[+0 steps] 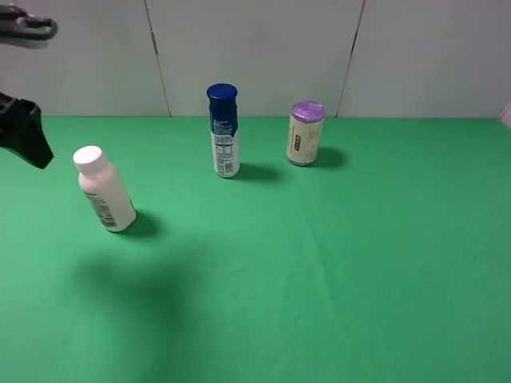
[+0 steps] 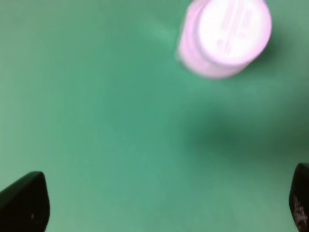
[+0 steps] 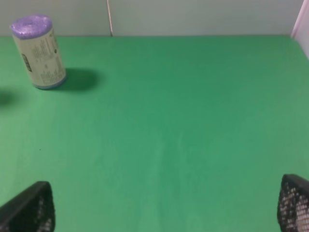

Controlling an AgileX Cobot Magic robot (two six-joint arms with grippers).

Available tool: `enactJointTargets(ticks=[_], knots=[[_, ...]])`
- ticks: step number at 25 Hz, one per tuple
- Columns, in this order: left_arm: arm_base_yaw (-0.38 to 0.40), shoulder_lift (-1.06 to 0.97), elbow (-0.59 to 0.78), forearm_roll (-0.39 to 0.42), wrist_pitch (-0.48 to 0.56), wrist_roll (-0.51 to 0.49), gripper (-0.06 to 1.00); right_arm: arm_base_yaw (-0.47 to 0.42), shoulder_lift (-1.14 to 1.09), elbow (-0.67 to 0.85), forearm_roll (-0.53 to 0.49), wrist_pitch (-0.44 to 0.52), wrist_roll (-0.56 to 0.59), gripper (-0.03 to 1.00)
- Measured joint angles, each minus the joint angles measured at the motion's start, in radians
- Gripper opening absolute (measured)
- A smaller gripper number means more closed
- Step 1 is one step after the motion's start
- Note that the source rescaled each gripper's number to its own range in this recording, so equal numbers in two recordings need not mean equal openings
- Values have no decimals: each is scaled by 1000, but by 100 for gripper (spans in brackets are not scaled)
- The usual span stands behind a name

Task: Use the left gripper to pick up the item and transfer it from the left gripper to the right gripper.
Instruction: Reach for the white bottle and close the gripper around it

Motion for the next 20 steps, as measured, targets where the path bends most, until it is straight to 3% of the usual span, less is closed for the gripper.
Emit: enactJointTargets(ticks=[11,20], knots=[[-103,223,-2,0,-148,8,100,0,0,0,0,0,0,100],[-122,329,-14,-17,-200,22,100,0,0,0,0,0,0,100]])
